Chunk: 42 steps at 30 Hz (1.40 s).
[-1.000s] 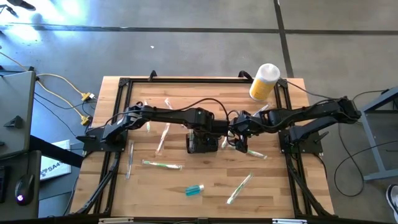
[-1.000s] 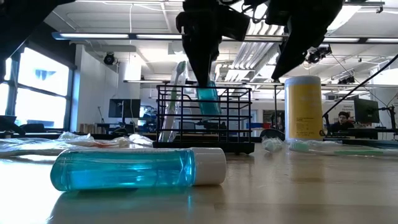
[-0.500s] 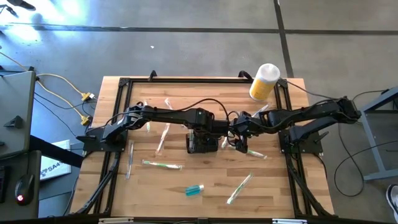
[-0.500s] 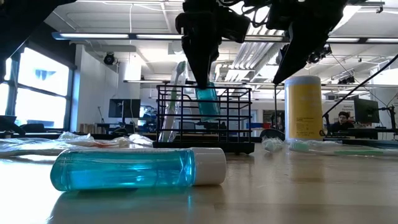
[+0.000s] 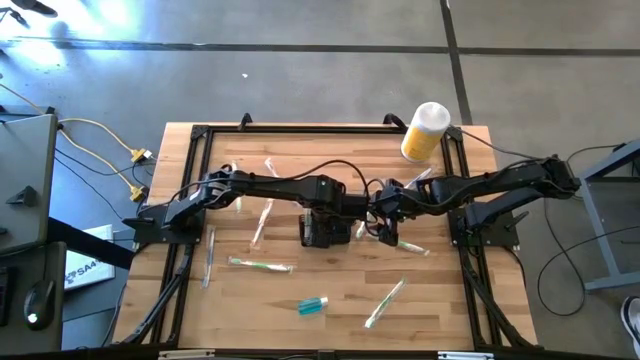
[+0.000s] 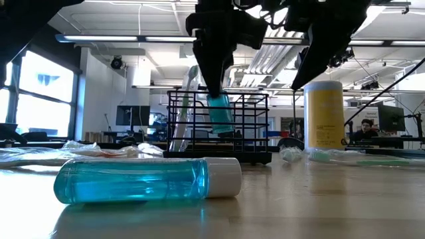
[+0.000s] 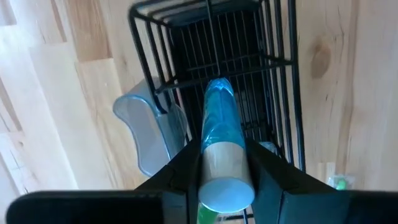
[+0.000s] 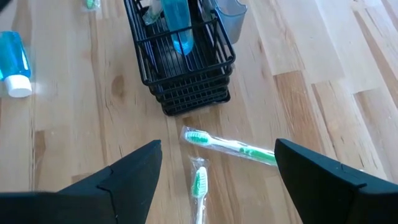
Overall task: Pick & Place toothbrushing station
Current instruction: Put the top blue mouthwash into the black mesh organizer
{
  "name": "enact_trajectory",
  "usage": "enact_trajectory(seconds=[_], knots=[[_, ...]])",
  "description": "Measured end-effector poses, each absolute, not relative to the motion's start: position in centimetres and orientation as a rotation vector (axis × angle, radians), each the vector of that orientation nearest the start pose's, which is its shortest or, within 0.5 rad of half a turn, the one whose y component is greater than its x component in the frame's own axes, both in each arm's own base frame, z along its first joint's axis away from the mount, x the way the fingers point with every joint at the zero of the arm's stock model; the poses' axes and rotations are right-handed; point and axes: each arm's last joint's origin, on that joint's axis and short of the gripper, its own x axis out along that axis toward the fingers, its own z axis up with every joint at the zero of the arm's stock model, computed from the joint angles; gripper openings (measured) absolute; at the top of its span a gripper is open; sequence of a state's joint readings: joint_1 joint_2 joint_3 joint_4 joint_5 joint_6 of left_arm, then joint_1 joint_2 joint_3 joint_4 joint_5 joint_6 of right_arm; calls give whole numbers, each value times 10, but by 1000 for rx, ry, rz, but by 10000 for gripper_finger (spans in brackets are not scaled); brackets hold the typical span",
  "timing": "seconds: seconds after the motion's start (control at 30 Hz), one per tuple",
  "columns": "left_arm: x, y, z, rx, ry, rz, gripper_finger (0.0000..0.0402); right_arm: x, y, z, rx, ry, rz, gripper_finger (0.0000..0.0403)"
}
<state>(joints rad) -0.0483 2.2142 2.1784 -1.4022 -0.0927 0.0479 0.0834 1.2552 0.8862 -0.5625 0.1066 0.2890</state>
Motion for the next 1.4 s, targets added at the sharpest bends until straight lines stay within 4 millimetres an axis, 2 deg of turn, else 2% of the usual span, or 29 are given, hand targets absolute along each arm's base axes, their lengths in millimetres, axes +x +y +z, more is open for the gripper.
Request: enact_trajectory(seconds=[0.3,0.63,0.9,1.4], knots=[[444,-20,250,129,1497,-30,87,245,17,243,179,925,-158,304],[445,-21,250,135,1487,-29,87,245,17,244,177,919,-154,304],[452,-22,234,147,1507,-39,87,245,17,245,175,916,-152,304],[451,-20,228,166,1549,30,86,245,16,245,157,909,-183,304]])
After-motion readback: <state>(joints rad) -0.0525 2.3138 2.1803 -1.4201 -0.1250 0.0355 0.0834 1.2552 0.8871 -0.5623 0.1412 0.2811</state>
